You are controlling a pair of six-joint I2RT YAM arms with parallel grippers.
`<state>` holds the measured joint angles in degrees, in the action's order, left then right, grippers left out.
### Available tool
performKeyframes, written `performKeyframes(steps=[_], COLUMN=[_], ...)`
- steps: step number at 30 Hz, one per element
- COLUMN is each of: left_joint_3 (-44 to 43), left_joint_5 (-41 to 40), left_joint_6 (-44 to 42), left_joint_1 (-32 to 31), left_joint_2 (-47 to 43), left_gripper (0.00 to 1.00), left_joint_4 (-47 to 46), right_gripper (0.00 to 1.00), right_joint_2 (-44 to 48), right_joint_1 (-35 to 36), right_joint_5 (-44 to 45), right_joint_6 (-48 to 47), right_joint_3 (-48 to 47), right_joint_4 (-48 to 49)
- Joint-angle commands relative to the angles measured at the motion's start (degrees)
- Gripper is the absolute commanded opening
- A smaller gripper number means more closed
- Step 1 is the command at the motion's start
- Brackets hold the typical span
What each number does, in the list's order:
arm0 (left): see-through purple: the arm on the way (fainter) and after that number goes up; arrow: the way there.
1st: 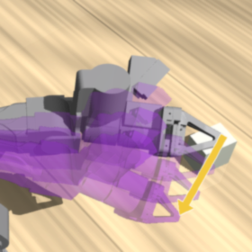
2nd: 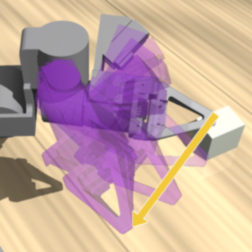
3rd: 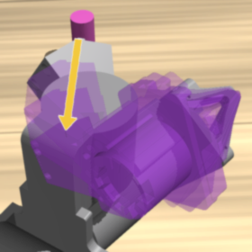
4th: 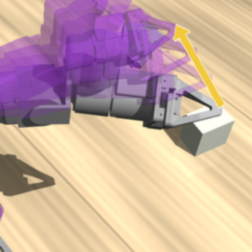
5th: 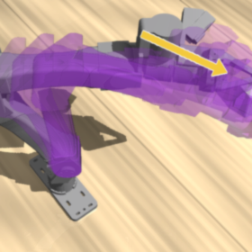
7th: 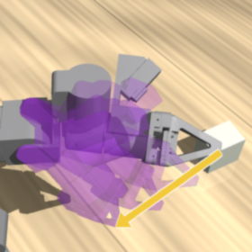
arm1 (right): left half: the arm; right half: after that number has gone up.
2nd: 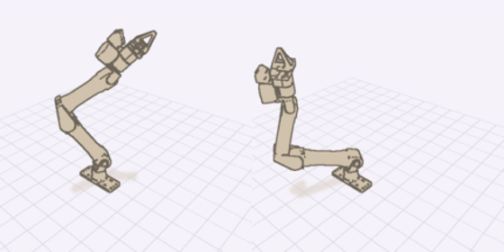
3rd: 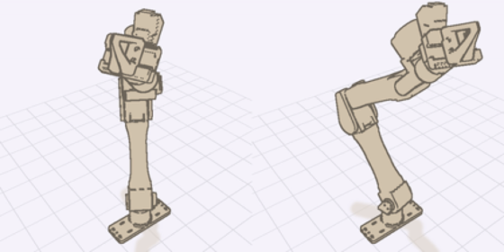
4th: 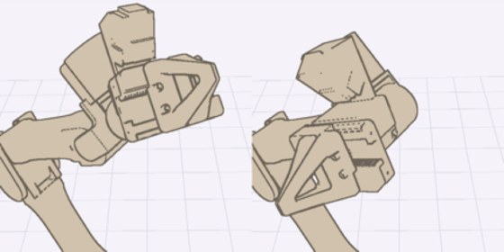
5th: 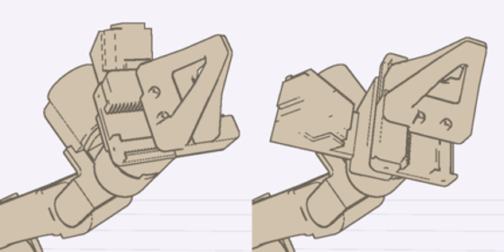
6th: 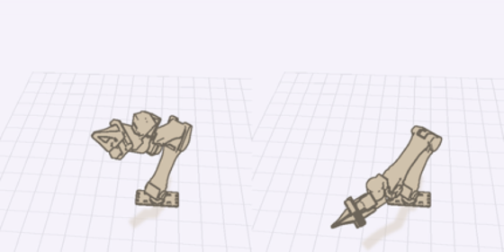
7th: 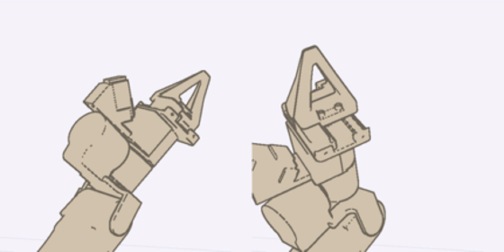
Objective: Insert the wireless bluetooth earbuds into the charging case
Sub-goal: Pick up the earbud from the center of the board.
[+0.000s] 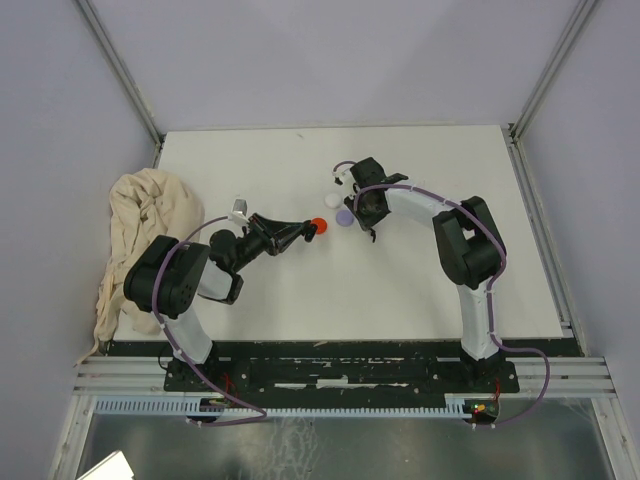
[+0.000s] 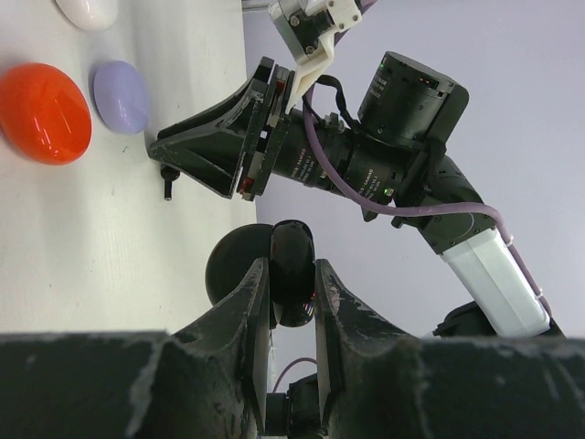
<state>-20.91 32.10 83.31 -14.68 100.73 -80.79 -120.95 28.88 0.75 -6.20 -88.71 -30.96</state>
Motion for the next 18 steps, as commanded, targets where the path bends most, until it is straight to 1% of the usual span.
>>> performKeyframes(steps=[1,4,6,8,11,14,18], left_joint_3=[0.5,0.4,0.5,0.5,0.5,0.6,0.6], left_joint_5=[0.9,0.9,0.8,0.9,0.9,0.9,0.8], left_joint_6=[1.8,1.8,1.8,1.8,1.8,1.8,1.9], left_joint_1=[0.3,0.4,0.3,0.4,0.4,0.3,0.3], left_joint_2=[-0.5,-0.5,-0.5,-0.5,-0.4,-0.3,-0.3], left_gripper=[0.03,0.03,0.03,0.03,0.03,0.03,0.03], left_joint_4=[-4.1,-4.2,-4.2,-4.2,-4.3,-4.3,-4.5], right_gripper=[0.31,0.3,0.27,0.22,0.2,0.17,0.16], right_joint_2=[-0.1,-0.2,-0.1,0.0,0.3,1.8,6.3], right_joint_1=[0.0,-0.1,-0.2,-0.3,-0.4,-0.4,-0.5], right_joint_5=[1.9,2.0,2.3,2.4,2.4,1.4,-1.1], right_joint_6=[0.7,0.9,1.1,1.4,2.1,3.3,6.0], right_joint_3=[-1.0,-1.1,-1.2,-1.3,-1.4,-0.9,2.0], right_joint_4=[-1.2,-1.2,-1.1,-0.9,-0.3,1.9,7.5])
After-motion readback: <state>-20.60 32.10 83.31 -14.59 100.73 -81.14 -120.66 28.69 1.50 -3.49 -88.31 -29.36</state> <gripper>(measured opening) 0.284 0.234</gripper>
